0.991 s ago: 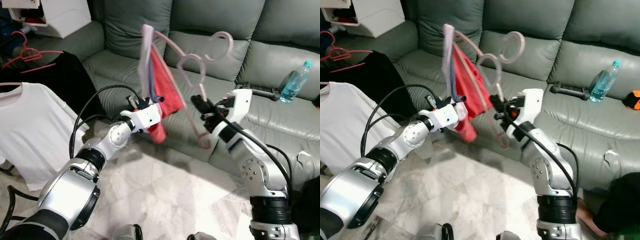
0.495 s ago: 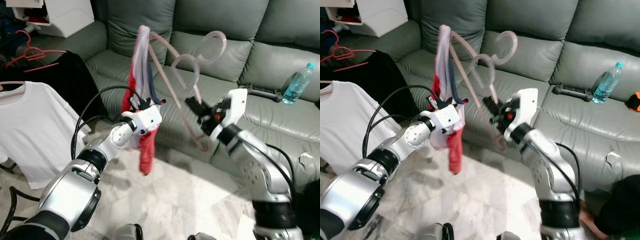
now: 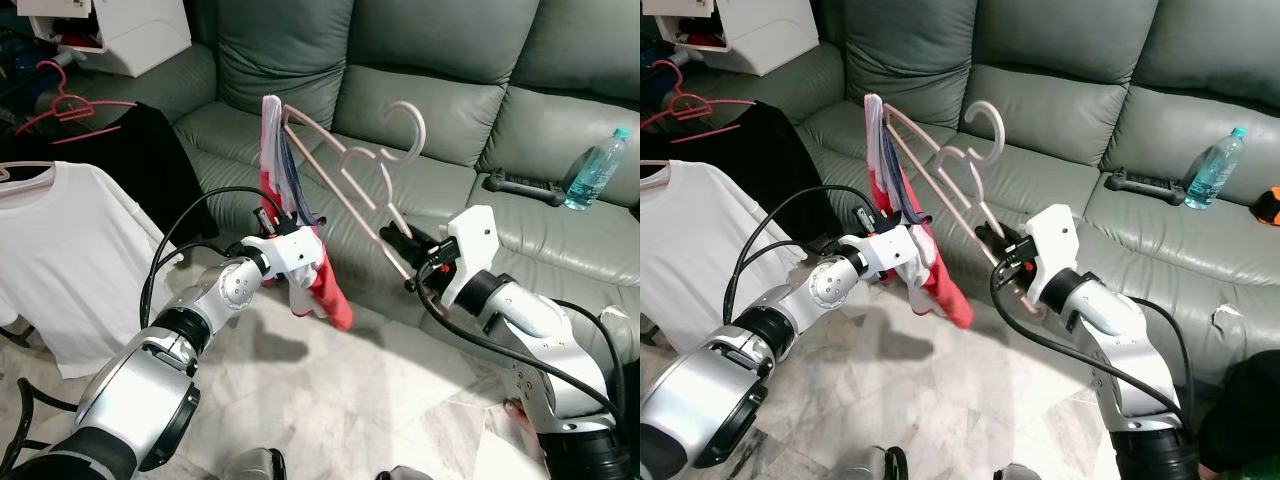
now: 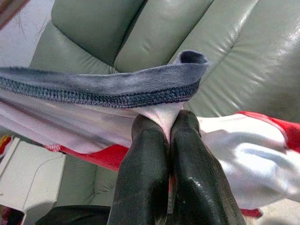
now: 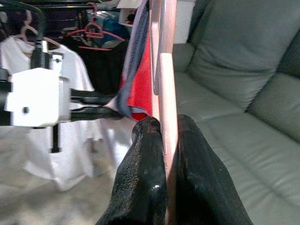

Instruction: Hang hanger

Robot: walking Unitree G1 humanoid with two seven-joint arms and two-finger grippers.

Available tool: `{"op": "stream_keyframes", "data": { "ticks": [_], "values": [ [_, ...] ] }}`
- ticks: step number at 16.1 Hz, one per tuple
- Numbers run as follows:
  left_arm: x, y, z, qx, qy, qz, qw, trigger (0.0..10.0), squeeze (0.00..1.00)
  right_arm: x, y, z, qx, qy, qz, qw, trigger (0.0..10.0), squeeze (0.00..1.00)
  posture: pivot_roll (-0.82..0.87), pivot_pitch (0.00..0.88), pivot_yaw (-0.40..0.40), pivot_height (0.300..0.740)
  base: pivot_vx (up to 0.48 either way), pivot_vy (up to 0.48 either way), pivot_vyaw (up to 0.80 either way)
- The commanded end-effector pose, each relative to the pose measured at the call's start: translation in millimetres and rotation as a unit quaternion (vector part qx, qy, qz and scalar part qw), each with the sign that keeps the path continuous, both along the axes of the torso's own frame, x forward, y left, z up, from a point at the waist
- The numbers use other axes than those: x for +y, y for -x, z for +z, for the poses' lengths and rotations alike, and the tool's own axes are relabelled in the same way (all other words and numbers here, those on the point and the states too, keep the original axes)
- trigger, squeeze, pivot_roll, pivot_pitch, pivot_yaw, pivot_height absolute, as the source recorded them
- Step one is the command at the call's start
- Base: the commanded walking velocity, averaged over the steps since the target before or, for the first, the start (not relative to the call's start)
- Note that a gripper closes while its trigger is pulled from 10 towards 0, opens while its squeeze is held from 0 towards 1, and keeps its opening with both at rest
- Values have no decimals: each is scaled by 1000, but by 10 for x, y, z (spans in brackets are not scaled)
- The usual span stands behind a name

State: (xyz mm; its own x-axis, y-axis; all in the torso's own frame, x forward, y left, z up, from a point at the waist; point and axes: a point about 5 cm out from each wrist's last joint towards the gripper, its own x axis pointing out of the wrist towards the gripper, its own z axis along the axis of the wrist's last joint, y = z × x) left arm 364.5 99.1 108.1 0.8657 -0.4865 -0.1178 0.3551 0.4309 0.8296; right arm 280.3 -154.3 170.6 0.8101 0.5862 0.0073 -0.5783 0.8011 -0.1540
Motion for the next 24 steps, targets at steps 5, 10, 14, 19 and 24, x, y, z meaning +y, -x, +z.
{"op": "stream_keyframes", "data": {
  "ticks": [5,10,14,19,24],
  "values": [
    [54,15,-54,15,-7,7,1000,10000,90,92,54,69,-70,25,-6,997,10000,0,-92,55,52,740,0,0,0],
    [60,5,-43,16,-10,7,1000,10000,161,168,122,40,-71,36,27,996,10000,0,-92,57,53,740,0,0,0],
    [83,4,-45,16,-15,7,1000,10000,149,-99,86,46,-65,91,38,993,10000,0,-94,59,55,740,0,0,0],
    [103,4,-48,16,-21,6,1000,10000,0,-336,21,116,-70,138,37,987,10000,0,-94,59,55,740,0,0,0],
    [103,4,-48,16,-21,6,1000,10000,0,-336,21,116,-70,138,37,987,10000,0,-94,59,55,740,0,0,0]
  ]
}}
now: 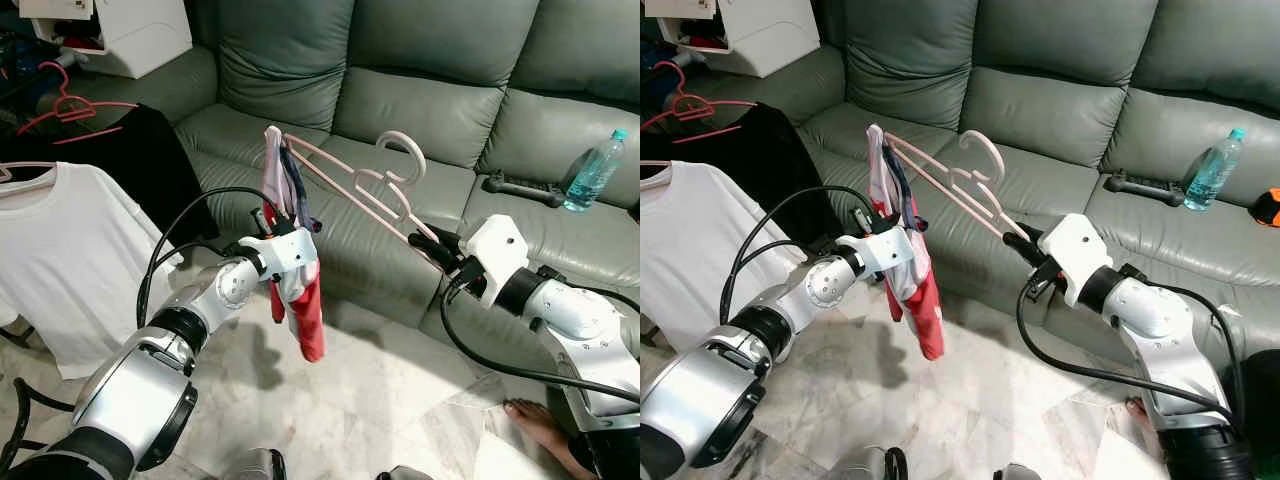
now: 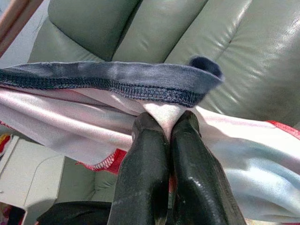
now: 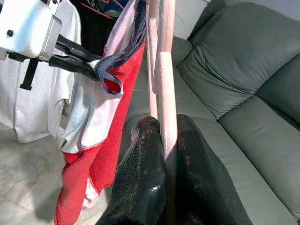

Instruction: Hang hanger

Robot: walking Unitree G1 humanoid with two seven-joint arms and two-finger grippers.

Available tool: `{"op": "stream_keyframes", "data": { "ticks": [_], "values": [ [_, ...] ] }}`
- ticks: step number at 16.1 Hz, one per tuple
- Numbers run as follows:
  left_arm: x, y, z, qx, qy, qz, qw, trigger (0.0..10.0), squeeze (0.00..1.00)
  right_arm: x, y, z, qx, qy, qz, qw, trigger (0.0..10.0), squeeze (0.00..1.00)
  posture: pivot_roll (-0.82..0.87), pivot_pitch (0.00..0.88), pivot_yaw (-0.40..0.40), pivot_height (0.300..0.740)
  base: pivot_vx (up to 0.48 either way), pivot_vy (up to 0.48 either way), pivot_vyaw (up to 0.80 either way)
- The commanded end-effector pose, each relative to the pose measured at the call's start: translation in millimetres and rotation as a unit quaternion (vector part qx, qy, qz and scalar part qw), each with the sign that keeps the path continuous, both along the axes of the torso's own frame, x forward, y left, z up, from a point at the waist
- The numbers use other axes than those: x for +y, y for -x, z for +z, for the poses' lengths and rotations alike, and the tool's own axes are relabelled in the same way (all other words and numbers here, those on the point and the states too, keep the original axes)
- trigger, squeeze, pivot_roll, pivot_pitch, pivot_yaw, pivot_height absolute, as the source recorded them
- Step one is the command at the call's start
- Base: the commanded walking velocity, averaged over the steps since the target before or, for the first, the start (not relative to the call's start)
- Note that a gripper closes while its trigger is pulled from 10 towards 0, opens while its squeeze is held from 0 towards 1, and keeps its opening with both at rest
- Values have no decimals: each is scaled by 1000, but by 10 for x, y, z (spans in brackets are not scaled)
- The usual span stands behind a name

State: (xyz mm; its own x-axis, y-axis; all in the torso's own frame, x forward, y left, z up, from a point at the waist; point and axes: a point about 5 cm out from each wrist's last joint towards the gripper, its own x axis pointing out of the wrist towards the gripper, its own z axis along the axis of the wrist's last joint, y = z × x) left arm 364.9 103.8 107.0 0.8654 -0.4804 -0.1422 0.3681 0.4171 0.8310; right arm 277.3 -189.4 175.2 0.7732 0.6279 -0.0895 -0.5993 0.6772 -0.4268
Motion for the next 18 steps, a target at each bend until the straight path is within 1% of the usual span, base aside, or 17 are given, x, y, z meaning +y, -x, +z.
{"op": "stream_keyframes", "data": {
  "ticks": [1,11,12,13,15,17,18],
  "values": [
    [56,9,-37,7,-12,4,1000,10000,0,15,-9,70,-20,-5,7,1000,10000,0,-94,59,55,740,0,0,0],
    [56,9,-37,7,-12,4,1000,10000,0,15,-9,70,-20,-5,7,1000,10000,0,-94,59,55,740,0,0,0],
    [244,-58,119,-8,-11,6,1000,10000,0,-360,113,-153,83,89,52,991,10000,0,-88,64,66,740,0,0,0],
    [345,-81,180,-13,-1,17,1000,10000,0,-491,161,-293,127,117,50,984,10000,0,-85,58,68,740,0,0,0],
    [440,-46,92,7,31,49,998,10000,0,-342,98,-564,127,111,26,985,10000,0,-76,50,67,740,0,0,0],
    [466,-13,37,16,32,49,998,10000,0,-271,38,-621,119,117,29,986,10000,0,-73,46,65,740,0,0,0],
    [474,8,15,31,50,44,997,10000,0,-261,-41,-606,109,122,36,986,10000,0,-73,42,66,740,0,0,0]
  ]
}}
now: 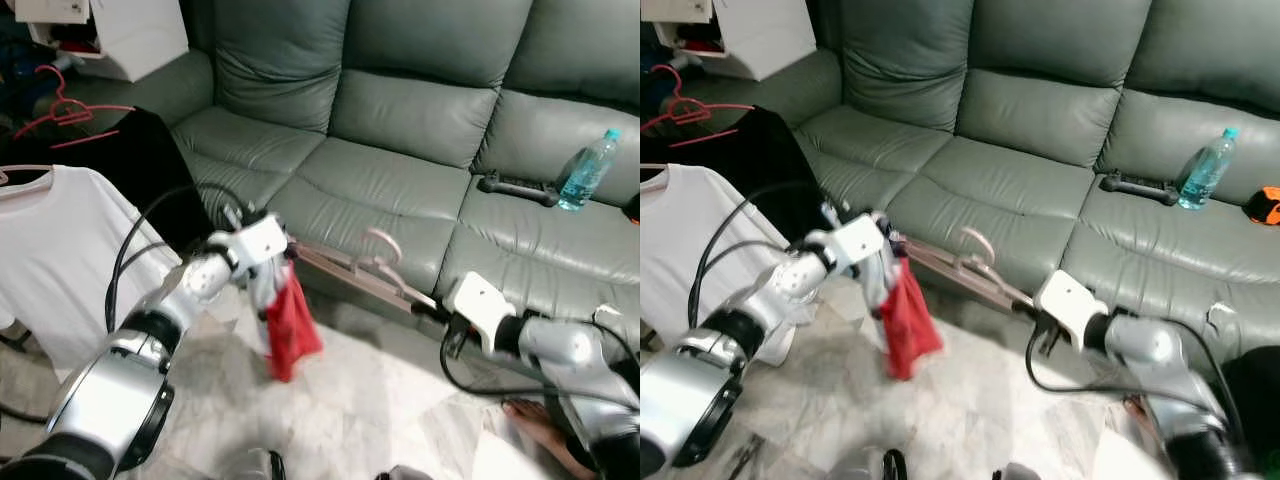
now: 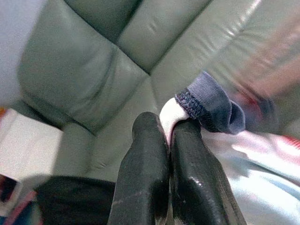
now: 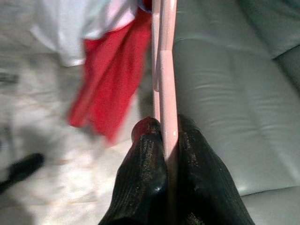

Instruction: Hang hanger

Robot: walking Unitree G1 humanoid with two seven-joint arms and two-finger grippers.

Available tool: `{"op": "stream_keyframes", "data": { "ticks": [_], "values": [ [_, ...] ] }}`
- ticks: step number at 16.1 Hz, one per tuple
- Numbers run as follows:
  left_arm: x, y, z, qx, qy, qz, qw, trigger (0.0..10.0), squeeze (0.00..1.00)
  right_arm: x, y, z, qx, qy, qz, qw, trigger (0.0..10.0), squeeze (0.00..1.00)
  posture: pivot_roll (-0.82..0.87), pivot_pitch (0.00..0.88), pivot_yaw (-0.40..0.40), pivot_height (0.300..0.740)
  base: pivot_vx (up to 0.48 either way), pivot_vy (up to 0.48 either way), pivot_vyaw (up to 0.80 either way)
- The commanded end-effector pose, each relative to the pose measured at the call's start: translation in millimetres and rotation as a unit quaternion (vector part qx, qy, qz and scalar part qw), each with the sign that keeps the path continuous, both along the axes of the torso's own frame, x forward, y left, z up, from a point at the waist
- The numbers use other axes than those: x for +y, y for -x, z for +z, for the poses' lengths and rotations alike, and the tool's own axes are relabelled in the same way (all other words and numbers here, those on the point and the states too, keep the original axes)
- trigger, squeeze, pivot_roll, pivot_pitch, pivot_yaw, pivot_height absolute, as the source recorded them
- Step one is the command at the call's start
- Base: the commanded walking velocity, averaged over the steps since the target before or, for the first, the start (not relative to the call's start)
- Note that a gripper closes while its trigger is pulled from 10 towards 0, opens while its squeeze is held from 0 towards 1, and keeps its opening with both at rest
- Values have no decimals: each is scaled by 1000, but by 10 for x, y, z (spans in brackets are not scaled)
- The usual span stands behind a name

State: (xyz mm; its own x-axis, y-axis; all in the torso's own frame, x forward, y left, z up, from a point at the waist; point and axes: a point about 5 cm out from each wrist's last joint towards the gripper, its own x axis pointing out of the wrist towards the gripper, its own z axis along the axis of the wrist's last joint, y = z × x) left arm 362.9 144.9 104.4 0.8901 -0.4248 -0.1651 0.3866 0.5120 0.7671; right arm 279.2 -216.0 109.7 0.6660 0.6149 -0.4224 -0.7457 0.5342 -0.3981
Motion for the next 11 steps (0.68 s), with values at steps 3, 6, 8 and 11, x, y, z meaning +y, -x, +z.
{"op": "stream_keyframes", "data": {
  "ticks": [3,6,8,11],
  "values": [
    [21,50,45,-3,2,-55,998,10000,0,-5,-117,75,-18,18,36,999,10000,0,-78,32,58,740,0,0,0],
    [-61,89,101,-19,-37,-126,991,10000,0,-17,-149,105,-8,25,65,998,10000,0,-77,24,51,740,0,0,0],
    [-79,90,105,-4,-47,-144,988,10000,0,-57,-120,93,5,35,80,996,10000,0,-77,22,50,740,0,0,0],
    [64,30,25,33,-85,-88,992,10000,0,-91,-62,126,22,47,100,994,10000,0,-80,12,42,740,0,0,0]
  ]
}}
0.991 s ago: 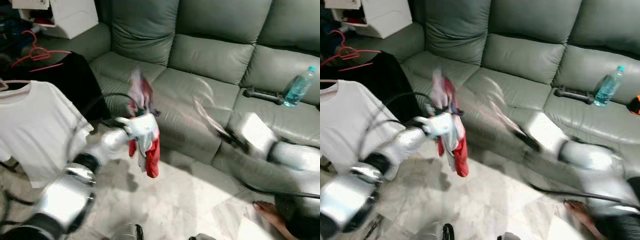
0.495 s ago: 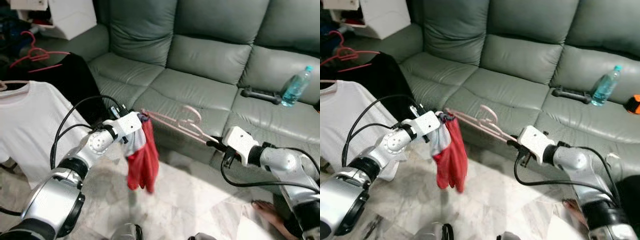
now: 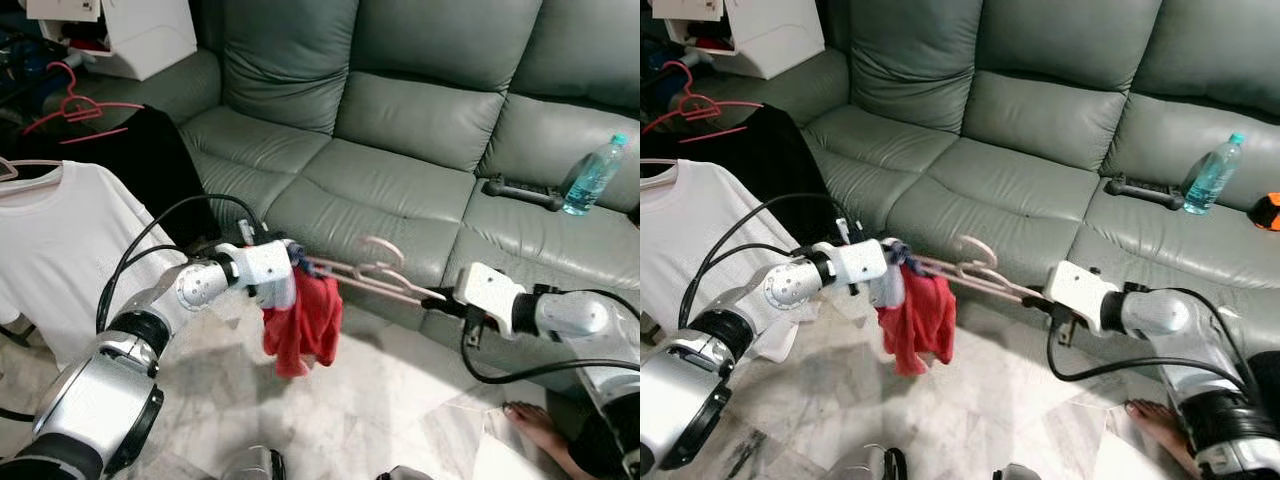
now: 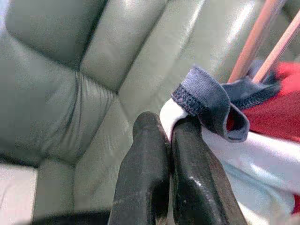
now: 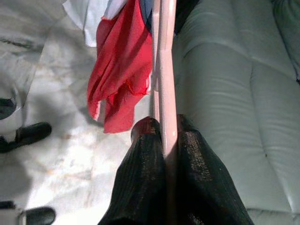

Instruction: Hang hanger

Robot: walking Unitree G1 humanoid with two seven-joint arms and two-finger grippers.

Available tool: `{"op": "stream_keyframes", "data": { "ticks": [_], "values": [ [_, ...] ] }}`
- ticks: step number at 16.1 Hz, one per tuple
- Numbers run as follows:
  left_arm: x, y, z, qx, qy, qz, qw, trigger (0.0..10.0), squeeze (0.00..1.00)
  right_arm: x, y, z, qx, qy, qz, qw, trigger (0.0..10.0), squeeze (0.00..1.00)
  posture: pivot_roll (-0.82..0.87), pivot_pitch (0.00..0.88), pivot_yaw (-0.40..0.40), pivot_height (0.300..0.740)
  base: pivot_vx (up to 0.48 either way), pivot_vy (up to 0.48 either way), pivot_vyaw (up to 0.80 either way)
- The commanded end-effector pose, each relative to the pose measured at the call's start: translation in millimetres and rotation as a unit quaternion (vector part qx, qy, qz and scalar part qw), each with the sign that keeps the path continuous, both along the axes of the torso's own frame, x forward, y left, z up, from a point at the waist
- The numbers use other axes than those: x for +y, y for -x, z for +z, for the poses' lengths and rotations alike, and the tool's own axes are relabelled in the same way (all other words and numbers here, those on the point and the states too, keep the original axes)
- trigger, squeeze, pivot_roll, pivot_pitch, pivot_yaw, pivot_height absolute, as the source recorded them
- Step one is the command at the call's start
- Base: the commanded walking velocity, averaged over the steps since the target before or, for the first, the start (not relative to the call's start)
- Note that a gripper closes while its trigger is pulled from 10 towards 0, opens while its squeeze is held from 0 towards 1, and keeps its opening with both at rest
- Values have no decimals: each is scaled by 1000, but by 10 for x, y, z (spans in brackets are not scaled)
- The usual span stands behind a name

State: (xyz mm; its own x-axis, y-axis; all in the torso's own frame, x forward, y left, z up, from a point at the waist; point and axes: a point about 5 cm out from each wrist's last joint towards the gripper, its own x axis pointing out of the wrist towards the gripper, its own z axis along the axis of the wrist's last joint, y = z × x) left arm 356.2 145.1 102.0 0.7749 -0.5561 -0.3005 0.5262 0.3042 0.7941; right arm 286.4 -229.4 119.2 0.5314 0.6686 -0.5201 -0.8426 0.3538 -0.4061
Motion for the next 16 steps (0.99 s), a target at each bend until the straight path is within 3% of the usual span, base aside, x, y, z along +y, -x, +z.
{"op": "stream_keyframes", "data": {
  "ticks": [1,3,7,10,12,14,16],
  "values": [
    [135,-28,-26,28,0,44,999,10000,0,90,-29,26,-15,-17,-3,1000,10000,0,-85,7,45,740,0,0,0],
    [254,3,-145,60,32,106,992,10000,0,256,-79,-98,-34,-43,-34,998,10000,0,-91,0,47,740,0,0,0],
    [216,98,-298,99,71,115,986,10000,0,519,-26,-440,-27,-63,-73,995,10000,0,-81,0,44,740,0,0,0],
    [271,89,-309,114,147,171,968,10000,0,511,-80,-510,-55,-59,-126,989,10000,0,-89,0,42,740,0,0,0],
    [248,85,-302,120,182,179,959,10000,0,528,-67,-493,-62,-59,-117,989,10000,0,-87,0,37,740,0,0,0],
    [238,102,-338,144,233,196,942,10000,0,470,-9,-455,-54,-34,-73,995,10000,0,-91,0,34,740,0,0,0],
    [262,157,-433,168,269,224,921,10000,0,397,-35,-408,-61,-29,-75,995,10000,0,-99,0,27,740,0,0,0]
  ]
}}
